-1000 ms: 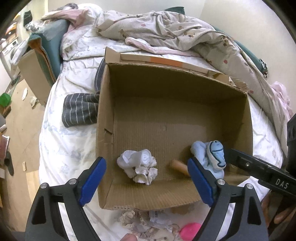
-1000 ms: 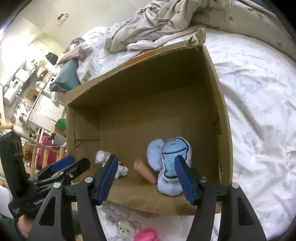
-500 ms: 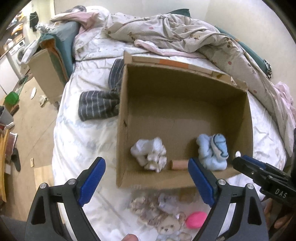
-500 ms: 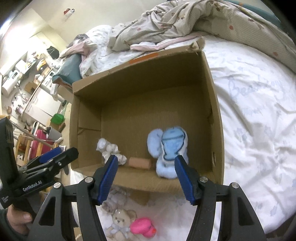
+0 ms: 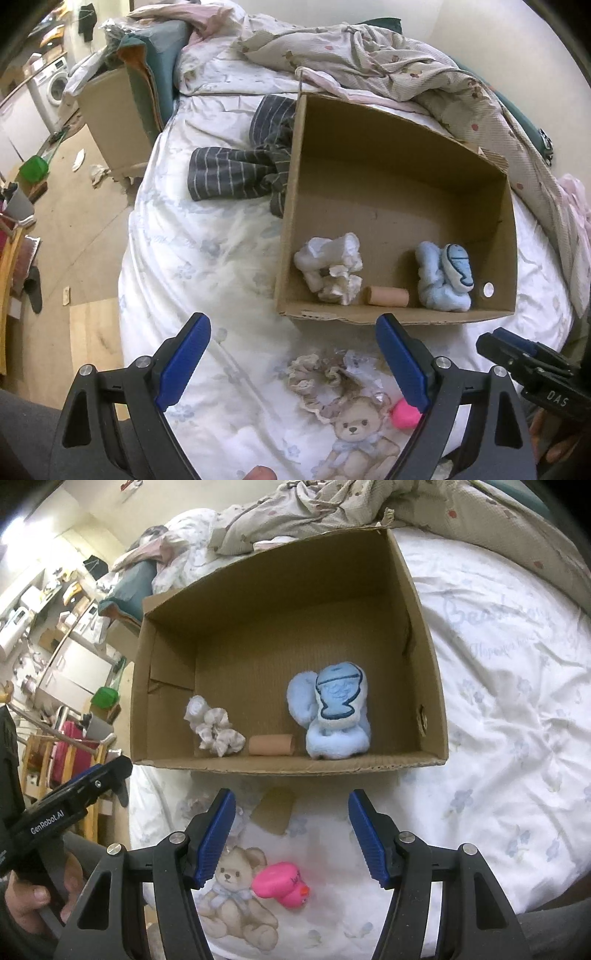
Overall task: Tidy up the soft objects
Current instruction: 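Move the right tool down to the pink rubber toy and close on it, then hold the pink toy in the right tool while the left tool grasps the lace scrunchie, then carry the lace scrunchie and pink toy up over the box with both tools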
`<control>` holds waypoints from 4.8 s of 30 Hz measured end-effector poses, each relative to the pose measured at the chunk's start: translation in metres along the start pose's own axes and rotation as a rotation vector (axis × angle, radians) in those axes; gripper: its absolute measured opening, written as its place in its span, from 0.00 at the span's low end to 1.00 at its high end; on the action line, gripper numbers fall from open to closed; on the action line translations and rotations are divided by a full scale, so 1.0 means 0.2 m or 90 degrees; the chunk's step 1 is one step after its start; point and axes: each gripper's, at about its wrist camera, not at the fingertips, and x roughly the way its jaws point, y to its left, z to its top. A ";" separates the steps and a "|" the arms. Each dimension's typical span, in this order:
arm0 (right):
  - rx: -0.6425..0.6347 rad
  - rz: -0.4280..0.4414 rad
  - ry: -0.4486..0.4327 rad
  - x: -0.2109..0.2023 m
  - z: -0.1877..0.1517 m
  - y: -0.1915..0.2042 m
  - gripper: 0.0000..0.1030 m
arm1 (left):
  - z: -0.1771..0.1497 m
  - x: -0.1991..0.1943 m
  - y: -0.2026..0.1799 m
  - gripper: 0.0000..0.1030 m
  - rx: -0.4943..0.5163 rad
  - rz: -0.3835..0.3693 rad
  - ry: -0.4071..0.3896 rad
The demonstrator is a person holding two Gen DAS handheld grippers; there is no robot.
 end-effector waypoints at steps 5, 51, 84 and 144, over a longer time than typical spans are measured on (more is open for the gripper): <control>0.006 -0.011 -0.002 -0.01 -0.02 -0.01 0.65 | -0.02 0.02 0.02 0.87 -0.002 -0.002 0.015; -0.029 -0.023 0.206 0.30 -0.23 0.07 0.65 | -0.13 -0.06 0.14 0.87 -0.054 0.038 0.027; 0.002 -0.009 0.066 0.09 -0.14 -0.03 0.46 | -0.32 0.45 -0.27 0.79 0.167 0.036 0.227; 0.003 0.063 -0.025 -0.24 -0.06 0.02 0.46 | -0.05 -0.27 -0.11 0.07 0.051 -0.037 0.005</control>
